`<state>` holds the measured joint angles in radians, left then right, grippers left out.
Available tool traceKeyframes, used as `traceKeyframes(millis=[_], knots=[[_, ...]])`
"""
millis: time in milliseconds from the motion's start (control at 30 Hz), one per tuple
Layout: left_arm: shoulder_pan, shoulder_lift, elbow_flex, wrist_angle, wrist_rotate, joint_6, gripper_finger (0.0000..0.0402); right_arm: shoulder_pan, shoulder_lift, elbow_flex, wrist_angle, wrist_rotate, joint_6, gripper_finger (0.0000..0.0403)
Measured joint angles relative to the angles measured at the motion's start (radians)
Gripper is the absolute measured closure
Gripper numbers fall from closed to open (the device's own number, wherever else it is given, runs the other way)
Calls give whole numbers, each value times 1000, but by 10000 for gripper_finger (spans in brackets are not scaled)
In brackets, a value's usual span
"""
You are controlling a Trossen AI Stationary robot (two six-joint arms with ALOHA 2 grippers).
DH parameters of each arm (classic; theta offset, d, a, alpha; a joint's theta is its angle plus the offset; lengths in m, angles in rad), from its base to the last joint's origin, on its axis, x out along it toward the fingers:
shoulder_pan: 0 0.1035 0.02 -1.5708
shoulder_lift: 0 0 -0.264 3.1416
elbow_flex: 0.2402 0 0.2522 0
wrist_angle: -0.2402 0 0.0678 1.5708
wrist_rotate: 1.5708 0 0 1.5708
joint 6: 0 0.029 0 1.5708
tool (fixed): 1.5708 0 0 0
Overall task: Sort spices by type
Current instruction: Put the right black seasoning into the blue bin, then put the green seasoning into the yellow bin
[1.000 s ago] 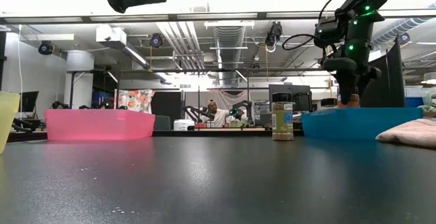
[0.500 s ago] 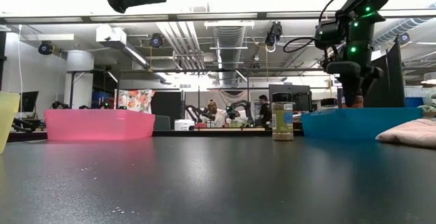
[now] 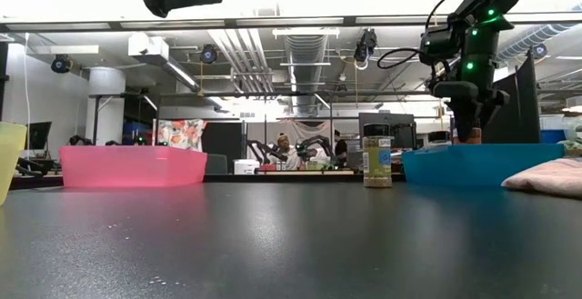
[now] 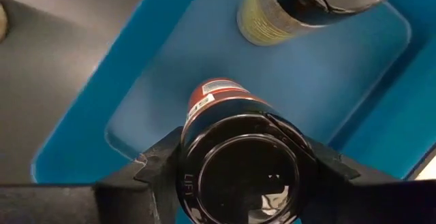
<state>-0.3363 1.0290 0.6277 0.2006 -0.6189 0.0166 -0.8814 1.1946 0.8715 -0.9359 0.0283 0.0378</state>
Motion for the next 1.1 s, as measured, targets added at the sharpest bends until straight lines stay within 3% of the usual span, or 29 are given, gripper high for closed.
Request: traceKeyframes(millis=[633,867,1100], knots=[[0,0,0,0,0,0,190,0,-1,15,4,-28,22,114],[0,0,0,0,0,0,190,0,-2,141,-63,-16,23,99],[0,0,0,0,0,-27,190,49,-29,264,-159,-1,86,118]])
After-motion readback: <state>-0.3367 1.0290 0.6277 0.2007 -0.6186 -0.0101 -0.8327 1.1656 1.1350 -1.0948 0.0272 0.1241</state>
